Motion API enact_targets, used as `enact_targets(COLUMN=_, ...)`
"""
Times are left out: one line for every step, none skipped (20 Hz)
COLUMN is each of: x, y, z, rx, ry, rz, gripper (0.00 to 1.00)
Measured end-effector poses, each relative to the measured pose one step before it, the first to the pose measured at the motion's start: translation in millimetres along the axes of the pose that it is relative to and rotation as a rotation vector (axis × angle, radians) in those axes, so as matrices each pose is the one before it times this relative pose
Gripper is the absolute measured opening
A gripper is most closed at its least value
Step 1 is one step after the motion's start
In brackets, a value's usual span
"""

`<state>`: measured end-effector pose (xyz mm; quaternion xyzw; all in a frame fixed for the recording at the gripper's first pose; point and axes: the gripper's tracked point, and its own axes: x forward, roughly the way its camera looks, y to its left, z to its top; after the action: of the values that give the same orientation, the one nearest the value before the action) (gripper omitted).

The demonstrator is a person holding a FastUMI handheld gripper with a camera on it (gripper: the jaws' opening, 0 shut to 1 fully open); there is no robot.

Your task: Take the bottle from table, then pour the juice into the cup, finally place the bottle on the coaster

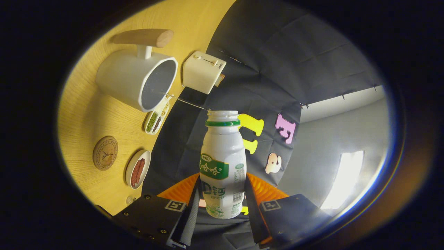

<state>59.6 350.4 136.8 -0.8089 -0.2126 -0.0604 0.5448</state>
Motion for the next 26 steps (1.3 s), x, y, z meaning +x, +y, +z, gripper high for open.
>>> enact_targets(x=0.66, y=-0.65, z=0.39, rx=-0.00539, ry=-0.00227, rz=-0.00203, gripper=0.64)
enact_targets(x=-0.12, y=-0.7, z=0.7, rx=-0.00633, ry=-0.00309, rz=-0.00228, gripper=0.64)
enact_targets(x=0.6, y=-0.7, z=0.46, rx=-0.00657, ry=-0.00387, rz=-0.00298, gripper=0.64)
enact_targets(x=-0.11, y=-1.0, z=0.54, rx=-0.0088, ry=-0.00426, rz=-0.00331, gripper=0.64)
enact_targets(x=0.8, y=-1.54, z=0.66, rx=-0.01003, ry=-0.00365, rz=-0.00574, gripper=0.64)
enact_targets(x=0.08, y=-1.38, z=0.89, rx=-0.01061, ry=-0.00384, rz=-0.0054, gripper=0.64)
enact_targets(x=0.91, y=-1.16, z=0.58, rx=-0.00945, ry=-0.0047, rz=-0.00504, gripper=0.64)
enact_targets(x=-0.3, y=-0.87, z=0.85, rx=-0.00702, ry=-0.0048, rz=-0.00343, gripper=0.64)
enact_targets(x=1.11, y=-0.84, z=0.14, rx=-0.00605, ry=-0.0034, rz=-0.00245, gripper=0.64)
enact_targets(x=-0.19, y=-0.54, z=0.53, rx=-0.00666, ry=-0.00401, rz=-0.0033, gripper=0.64)
enact_targets(x=0.84, y=-1.35, z=0.98, rx=-0.00838, ry=-0.00361, rz=-0.00295, gripper=0.64)
enact_targets(x=-0.4, y=-1.31, z=0.81, rx=-0.00967, ry=-0.00357, rz=-0.00576, gripper=0.64)
enact_targets(x=-0.2, y=-1.96, z=0.66, rx=-0.01061, ry=-0.00483, rz=-0.00324, gripper=0.64)
enact_targets(x=-0.43, y=-0.98, z=0.25, rx=-0.00978, ry=-0.00533, rz=-0.00161, gripper=0.64)
enact_targets(x=0.36, y=-0.8, z=0.61, rx=-0.00828, ry=-0.00361, rz=-0.00171, gripper=0.64)
enact_targets(x=0.33, y=-1.17, z=0.19, rx=-0.00651, ry=-0.00468, rz=-0.00178, gripper=0.64)
enact_targets(x=1.03, y=-0.5, z=0.35, rx=-0.00621, ry=-0.00399, rz=-0.00164, gripper=0.64)
enact_targets(x=0.06, y=-0.99, z=0.24, rx=-0.00729, ry=-0.0043, rz=-0.00423, gripper=0.64)
enact_targets(x=0.76, y=-1.7, z=1.32, rx=-0.00936, ry=-0.00484, rz=-0.00789, gripper=0.64)
enact_targets(x=-0.34, y=-1.68, z=1.05, rx=-0.01192, ry=-0.00724, rz=-0.01119, gripper=0.64)
enact_targets(x=0.62, y=-3.36, z=1.77, rx=-0.01475, ry=-0.0094, rz=-0.01908, gripper=0.64)
enact_targets(x=-0.49, y=-2.16, z=1.44, rx=-0.01794, ry=-0.00633, rz=-0.01463, gripper=0.64)
enact_targets(x=-0.4, y=-2.86, z=0.9, rx=-0.01588, ry=-0.00622, rz=-0.00722, gripper=0.64)
enact_targets(x=-0.99, y=-0.99, z=1.9, rx=-0.01106, ry=-0.00507, rz=-0.00341, gripper=0.64)
enact_targets(x=-2.24, y=-0.08, z=2.5, rx=-0.00729, ry=-0.00446, rz=-0.00032, gripper=0.64)
enact_targets(x=-1.42, y=0.63, z=1.15, rx=-0.00567, ry=-0.00236, rz=0.00291, gripper=0.64)
